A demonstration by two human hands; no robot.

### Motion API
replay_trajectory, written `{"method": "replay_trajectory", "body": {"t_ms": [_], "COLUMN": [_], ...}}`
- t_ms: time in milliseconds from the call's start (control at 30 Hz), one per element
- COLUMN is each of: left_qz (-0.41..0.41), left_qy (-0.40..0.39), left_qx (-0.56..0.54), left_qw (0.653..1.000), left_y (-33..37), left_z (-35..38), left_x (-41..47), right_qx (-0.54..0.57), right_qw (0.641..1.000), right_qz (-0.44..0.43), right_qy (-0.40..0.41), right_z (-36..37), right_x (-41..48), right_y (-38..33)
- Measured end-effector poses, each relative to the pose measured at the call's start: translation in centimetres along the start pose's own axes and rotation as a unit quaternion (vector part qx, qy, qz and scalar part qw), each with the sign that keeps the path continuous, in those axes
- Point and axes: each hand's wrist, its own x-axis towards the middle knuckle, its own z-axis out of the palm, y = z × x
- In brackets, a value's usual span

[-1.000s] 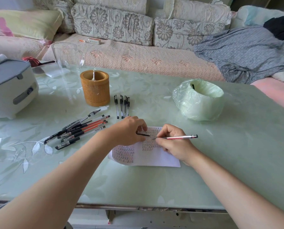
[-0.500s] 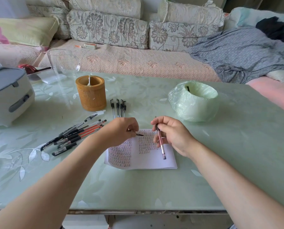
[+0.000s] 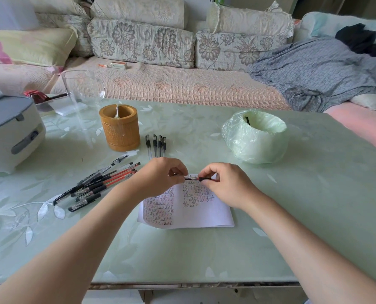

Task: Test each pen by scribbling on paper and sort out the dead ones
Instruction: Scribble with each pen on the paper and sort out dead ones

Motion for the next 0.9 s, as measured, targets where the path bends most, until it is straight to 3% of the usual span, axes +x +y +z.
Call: {"method": "replay_trajectory", "body": {"t_ms": [167, 333, 567, 700, 900], "left_qz": [0.011, -0.038, -0.09, -0.116, -0.096], "left_qy": [-0.002, -0.015, -0.047, -0.057, -0.046], "left_qx": [-0.037, -0.047, -0.126, -0.212, -0.155], "left_qw": [0.999, 0.998, 0.987, 0.969, 0.982], "left_y": [0.6, 1.6, 2.7, 2.6, 2.7], "left_z": [0.5, 0.4, 0.1, -0.5, -1.0], "left_x": [-0.1, 0.0, -0.1, -0.3, -1.1], "right_qx": [0.007, -0.009, -0.228, -0.268, -0.265], "right_qw": [1.0, 0.997, 0.965, 0.951, 0.955], "right_qz": [-0.023, -0.074, -0.124, -0.154, -0.135], "right_qy": [-0.02, -0.023, -0.021, 0.004, -0.003], "right_z": [0.1, 0.5, 0.9, 0.9, 1.1], "right_x": [0.0, 0.2, 0.5, 0.7, 0.5], "right_y": [-0.1, -0.3, -1.1, -2.0, -3.2]}}
